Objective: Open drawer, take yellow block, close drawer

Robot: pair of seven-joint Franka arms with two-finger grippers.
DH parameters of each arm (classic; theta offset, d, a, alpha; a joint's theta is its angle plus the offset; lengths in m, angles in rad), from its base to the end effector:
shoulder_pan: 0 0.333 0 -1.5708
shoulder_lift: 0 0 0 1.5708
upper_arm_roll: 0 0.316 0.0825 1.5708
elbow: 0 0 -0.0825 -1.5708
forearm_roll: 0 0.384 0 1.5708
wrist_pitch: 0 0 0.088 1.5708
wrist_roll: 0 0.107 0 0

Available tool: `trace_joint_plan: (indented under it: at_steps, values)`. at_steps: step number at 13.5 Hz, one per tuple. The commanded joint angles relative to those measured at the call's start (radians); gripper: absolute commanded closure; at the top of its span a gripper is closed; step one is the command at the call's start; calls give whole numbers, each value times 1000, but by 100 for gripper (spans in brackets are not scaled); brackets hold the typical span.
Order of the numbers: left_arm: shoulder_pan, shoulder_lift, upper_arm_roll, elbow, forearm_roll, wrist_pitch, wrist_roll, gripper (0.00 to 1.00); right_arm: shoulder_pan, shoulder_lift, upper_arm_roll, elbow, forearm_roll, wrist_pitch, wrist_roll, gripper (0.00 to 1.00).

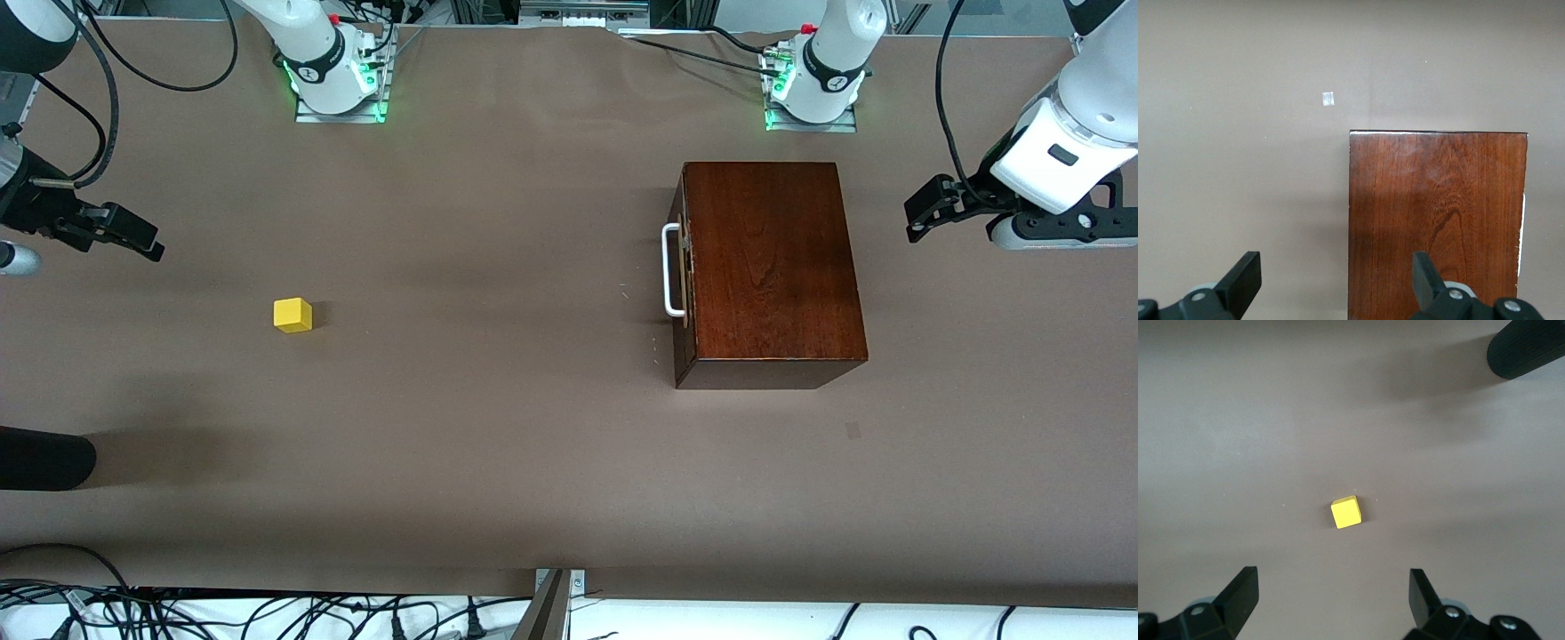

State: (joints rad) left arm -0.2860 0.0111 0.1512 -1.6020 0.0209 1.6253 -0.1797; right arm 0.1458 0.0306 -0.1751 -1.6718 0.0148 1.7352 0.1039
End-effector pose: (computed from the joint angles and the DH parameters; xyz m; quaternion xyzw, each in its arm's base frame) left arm 0.5575 -0.0739 0.6084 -0.9997 -0.0219 -0.0079 0.0102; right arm 0.5748 -0.0142 0.5739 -0.9976 0.0675 -0.0164 0.0053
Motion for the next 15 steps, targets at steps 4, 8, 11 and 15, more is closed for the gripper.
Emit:
trace_joint_plan:
  at_steps: [4,8,11,15]
  values:
    - [33,7,4,27,2,-13,23,0,-11,-3,5,27,-4,-22,-4,0]
    - [44,6,4,25,2,-16,25,0,-11,-3,5,32,-2,-22,-1,0]
    - [45,0,5,24,2,-24,25,0,-11,-3,6,32,-2,-22,2,0]
    - [59,0,4,25,2,-28,26,0,-11,3,6,30,-1,-23,2,0]
